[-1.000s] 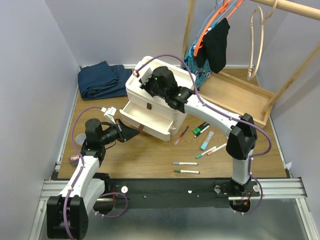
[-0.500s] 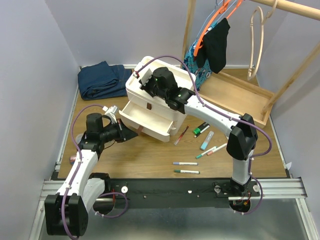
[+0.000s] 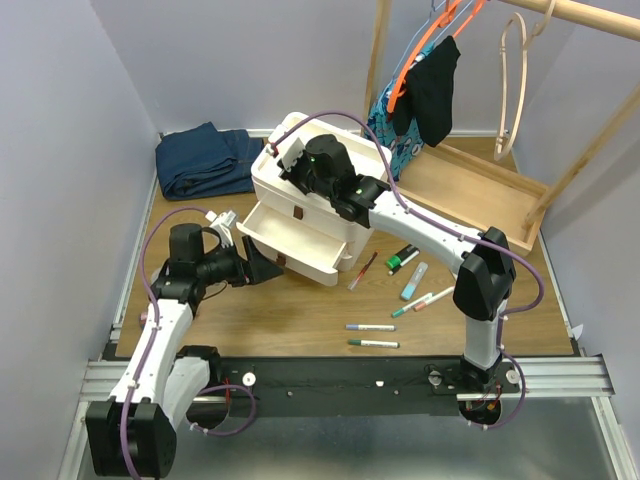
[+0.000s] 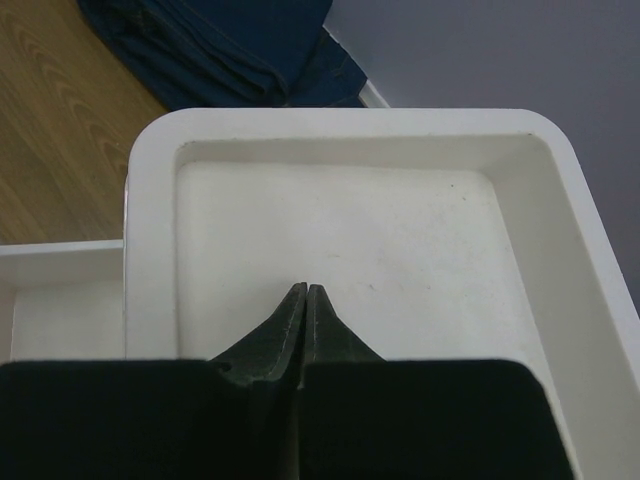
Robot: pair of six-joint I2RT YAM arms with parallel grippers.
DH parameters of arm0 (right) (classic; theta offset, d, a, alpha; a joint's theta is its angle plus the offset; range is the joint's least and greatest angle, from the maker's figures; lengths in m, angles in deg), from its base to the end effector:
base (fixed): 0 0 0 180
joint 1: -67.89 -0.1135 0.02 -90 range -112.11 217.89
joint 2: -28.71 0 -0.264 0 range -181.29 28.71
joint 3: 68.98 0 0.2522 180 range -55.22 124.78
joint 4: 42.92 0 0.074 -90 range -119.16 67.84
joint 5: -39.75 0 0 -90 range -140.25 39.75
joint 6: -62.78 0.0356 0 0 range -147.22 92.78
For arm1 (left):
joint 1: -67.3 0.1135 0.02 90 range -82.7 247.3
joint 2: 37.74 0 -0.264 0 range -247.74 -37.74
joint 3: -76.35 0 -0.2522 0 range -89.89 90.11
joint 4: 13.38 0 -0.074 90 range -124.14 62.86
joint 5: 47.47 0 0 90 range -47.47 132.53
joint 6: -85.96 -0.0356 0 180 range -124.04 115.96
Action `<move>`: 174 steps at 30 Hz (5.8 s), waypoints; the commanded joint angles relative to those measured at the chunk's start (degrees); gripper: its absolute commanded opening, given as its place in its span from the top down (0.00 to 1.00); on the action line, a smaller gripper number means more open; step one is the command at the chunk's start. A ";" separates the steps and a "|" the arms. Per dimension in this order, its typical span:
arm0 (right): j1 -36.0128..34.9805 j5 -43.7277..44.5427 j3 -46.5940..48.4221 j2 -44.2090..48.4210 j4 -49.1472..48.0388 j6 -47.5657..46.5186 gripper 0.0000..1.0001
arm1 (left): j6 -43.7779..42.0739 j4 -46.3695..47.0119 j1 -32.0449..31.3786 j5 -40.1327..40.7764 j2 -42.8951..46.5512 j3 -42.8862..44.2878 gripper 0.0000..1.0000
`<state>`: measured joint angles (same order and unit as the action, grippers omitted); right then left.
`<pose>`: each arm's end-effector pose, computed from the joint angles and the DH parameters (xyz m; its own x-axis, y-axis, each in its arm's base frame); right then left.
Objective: Sort the stationery into containers
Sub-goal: Pick up the stationery from the corner of the board, then place the stationery in the drawer.
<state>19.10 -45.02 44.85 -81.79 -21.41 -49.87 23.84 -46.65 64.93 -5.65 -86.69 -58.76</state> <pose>0.3109 0.3501 0.3413 0.0768 -0.4944 -0.8659 -0.7179 0.5752 -0.3921 0.1747 -0.0338 0.2355 -0.8253 -0.2779 -0.4915 0.2644 0.5790 -0.7713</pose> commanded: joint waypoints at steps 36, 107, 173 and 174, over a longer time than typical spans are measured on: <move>0.81 -6.89 -29.15 44.86 19.05 5.35 0.39 | -57.11 -52.47 19.33 35.18 -20.32 58.18 0.03; 2.13 -10.43 -17.71 33.85 22.40 -2.48 0.39 | -129.64 -68.56 35.60 35.35 -10.91 28.89 0.73; 7.22 -0.05 -32.40 42.82 14.84 -4.33 0.40 | -107.87 -16.62 -15.91 24.01 -20.93 30.56 0.36; 7.22 -0.05 -32.40 42.91 14.75 -4.33 0.39 | -107.42 -16.53 -15.91 23.84 -20.84 31.26 0.35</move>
<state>26.00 -44.54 13.27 -40.24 -5.41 -54.29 -85.97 -65.73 49.43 18.50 -109.31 -28.00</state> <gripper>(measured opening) 0.599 0.622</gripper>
